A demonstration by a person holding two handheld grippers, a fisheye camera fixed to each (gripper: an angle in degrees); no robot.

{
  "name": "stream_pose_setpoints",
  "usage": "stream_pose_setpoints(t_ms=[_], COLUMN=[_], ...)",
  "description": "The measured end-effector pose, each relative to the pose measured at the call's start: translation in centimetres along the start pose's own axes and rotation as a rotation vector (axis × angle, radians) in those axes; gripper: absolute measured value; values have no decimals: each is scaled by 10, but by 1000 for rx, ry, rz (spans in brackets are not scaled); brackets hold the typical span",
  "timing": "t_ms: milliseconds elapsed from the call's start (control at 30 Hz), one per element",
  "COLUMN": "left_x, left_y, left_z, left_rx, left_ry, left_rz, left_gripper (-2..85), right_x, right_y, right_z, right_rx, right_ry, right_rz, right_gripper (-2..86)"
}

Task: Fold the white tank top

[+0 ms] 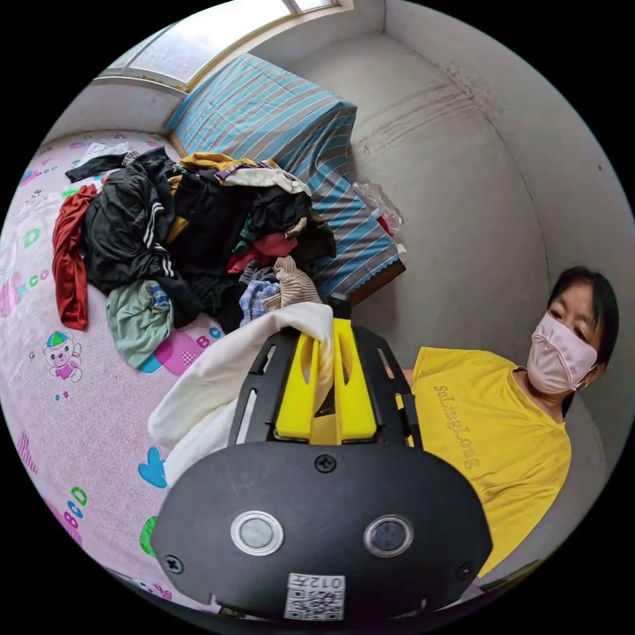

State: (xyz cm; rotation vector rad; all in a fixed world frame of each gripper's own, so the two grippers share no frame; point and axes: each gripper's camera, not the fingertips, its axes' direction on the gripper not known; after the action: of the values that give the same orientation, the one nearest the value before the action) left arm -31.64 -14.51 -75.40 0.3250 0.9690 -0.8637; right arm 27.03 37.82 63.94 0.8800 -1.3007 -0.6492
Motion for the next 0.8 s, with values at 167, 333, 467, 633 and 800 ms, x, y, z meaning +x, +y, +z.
stream_pose_setpoints(t_ms=[167,333,467,633,800], left_x=[25,32,39,54,61], left_y=[52,111,151,171,183], left_z=[-59,-131,-167,-196,-218], left_rx=[34,173,222,137,119], left_ry=[-51,-22,27,-52,45], left_rz=[14,-21,-10,27,66], left_gripper=[69,70,71,71,72], right_x=[-61,-99,-121,-147,-171], right_y=[-19,-46,-55,-66,-82], right_z=[38,26,36,54,31], right_rx=[-28,47,46,20,91], right_ry=[138,118,98,58,-65], right_rz=[-148,-219,-290,-337,-336], right_gripper=[31,16,11,4,3])
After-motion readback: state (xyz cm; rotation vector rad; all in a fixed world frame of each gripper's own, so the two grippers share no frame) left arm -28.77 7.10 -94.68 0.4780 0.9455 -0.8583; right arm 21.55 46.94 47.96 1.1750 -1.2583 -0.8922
